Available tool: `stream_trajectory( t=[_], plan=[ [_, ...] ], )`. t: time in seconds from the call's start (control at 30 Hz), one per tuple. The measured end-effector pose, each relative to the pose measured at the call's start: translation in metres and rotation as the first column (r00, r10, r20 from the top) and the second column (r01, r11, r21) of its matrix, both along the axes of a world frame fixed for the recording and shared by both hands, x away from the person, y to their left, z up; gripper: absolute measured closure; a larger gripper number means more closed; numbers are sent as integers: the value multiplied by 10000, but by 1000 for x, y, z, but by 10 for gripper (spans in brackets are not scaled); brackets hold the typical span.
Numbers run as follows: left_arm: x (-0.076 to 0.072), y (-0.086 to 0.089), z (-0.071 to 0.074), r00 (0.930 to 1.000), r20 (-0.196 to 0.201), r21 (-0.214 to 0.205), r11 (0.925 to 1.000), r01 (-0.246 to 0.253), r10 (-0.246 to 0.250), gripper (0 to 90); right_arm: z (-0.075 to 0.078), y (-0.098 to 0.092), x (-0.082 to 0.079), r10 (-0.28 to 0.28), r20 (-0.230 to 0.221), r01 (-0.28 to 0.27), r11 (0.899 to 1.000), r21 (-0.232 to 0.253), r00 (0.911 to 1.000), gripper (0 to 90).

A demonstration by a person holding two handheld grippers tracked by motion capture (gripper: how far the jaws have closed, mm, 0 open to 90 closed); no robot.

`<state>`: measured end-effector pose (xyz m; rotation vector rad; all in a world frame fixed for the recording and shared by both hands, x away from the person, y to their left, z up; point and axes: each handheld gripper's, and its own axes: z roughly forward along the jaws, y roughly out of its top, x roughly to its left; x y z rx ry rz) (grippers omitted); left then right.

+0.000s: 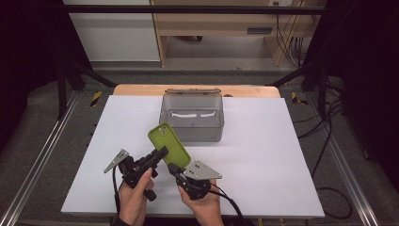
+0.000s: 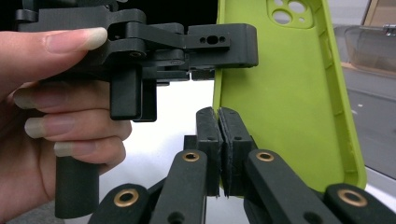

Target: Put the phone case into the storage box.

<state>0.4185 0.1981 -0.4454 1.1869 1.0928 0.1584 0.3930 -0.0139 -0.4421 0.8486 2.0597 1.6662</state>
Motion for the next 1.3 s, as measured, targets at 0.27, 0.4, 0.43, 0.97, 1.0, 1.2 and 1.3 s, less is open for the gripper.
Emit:
stream_trajectory(
  t=[0.27, 0.4, 0.43, 0.97, 1.0, 1.2, 1.3],
  plan=[
    [0, 1, -2, 9998, -152, -123, 9999, -94, 92, 721, -4, 3, 0, -3, -125, 4, 10000, 83, 9999, 880],
    [0, 1, -4, 9998, -184, -277, 9996, -24, 19, 732, -5, 4, 0, 19, -200, -17, 9999, 104, 9998, 879],
    [0, 2, -4, 9998, -214, -316, 9995, -4, -3, 738, -6, 4, 0, 16, -215, -13, 9999, 127, 9998, 879],
    [-1, 16, -2, 9979, -165, 6, 9980, -629, 629, 776, -2, -6, 11, -219, -127, 217, 9996, -184, 9997, 604],
    [0, 19, -2, 9972, -165, 14, 9973, -729, 730, 776, -1, -9, 13, -285, -109, 283, 9994, -206, 9995, 570],
    [1, 29, -1, 9932, -116, 307, 9928, -1154, 1158, 776, 2, -34, 28, -772, 130, 774, 9969, -169, 9969, 343],
    [1, 32, 1, 9919, -82, 388, 9913, -1261, 1265, 776, 1, -46, 37, -1138, 110, 1141, 9930, -321, 9934, 252]
  ],
)
